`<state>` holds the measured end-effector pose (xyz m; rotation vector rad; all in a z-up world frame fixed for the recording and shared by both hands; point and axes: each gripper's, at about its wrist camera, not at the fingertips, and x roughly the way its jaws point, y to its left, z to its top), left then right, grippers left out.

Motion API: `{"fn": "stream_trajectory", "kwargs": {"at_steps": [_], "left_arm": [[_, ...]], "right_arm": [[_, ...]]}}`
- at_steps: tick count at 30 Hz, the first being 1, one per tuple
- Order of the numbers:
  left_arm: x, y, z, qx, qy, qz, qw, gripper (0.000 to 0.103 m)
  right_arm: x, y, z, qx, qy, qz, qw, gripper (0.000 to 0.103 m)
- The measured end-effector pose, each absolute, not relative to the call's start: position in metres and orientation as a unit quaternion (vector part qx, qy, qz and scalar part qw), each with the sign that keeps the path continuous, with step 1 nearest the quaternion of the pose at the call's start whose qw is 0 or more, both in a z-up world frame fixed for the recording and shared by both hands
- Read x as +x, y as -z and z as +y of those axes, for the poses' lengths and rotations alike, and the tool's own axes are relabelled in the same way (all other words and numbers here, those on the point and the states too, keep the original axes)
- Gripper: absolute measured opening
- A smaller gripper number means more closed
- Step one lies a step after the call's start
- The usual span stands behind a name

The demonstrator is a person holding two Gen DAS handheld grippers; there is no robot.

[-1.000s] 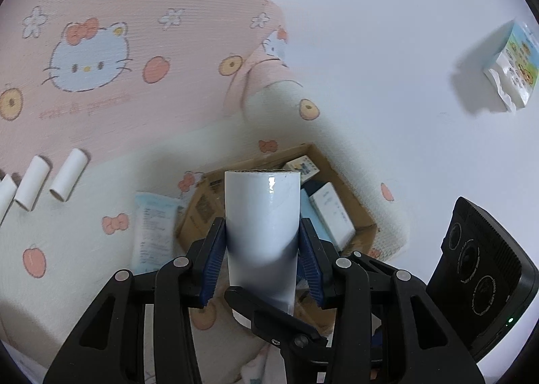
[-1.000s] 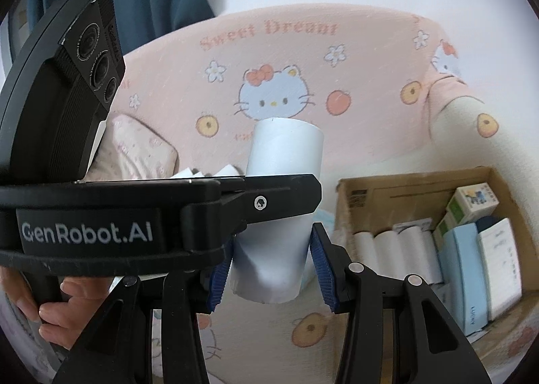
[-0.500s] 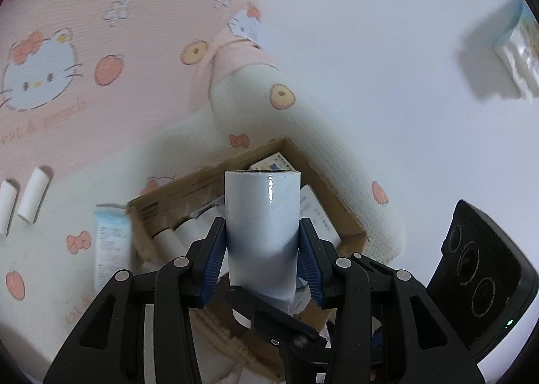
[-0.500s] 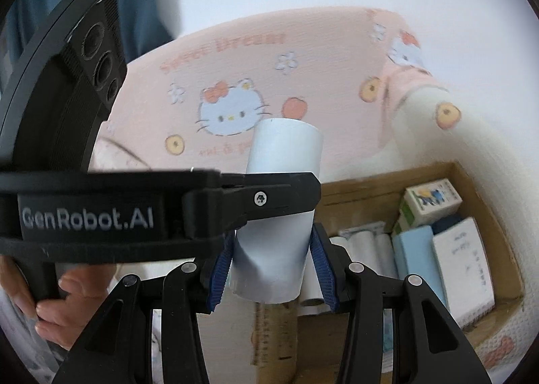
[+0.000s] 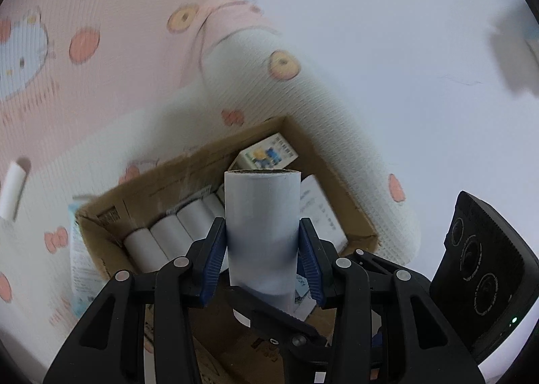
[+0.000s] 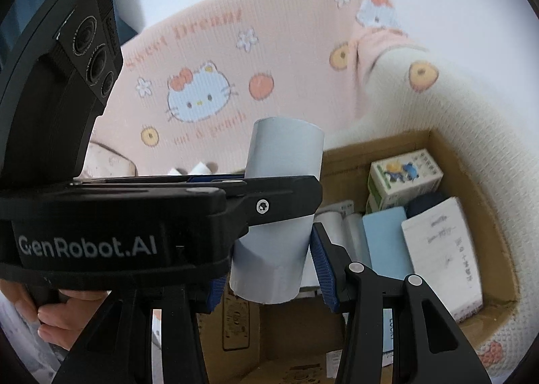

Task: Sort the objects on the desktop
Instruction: 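Carry the held tube over to the cardboard box, then lower the tube beside the other tubes and open the left gripper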

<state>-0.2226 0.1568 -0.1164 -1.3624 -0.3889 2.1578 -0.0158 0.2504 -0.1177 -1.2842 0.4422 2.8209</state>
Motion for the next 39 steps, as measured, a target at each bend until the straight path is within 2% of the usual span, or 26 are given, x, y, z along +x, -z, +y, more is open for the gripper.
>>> {"fn": "stream_trajectory", "kwargs": {"at_steps": [14, 18, 25, 30, 39], "left_arm": [[-0.258, 0.182, 0.161, -0.597, -0.752, -0.187, 0.208, 0.047], [-0.262, 0.193, 0.164, -0.605, -0.753, -0.176, 0.188, 0.047], [-0.272, 0.211, 0.163, -0.633, -0.721, -0.224, 0.172, 0.047], [-0.277, 0.219, 0.172, -0.637, -0.732, -0.197, 0.14, 0.047], [-0.284, 0.241, 0.164, -0.661, -0.698, -0.255, 0.107, 0.047]], "right_arm": [[-0.054, 0.168, 0.264, -0.52, -0.847, 0.113, -0.01, 0.043], [-0.058, 0.175, 0.269, -0.531, -0.839, 0.117, -0.015, 0.043], [-0.055, 0.183, 0.281, -0.539, -0.832, 0.127, -0.012, 0.043], [-0.053, 0.186, 0.284, -0.542, -0.832, 0.12, -0.006, 0.043], [-0.059, 0.199, 0.284, -0.556, -0.824, 0.112, -0.013, 0.043]]}}
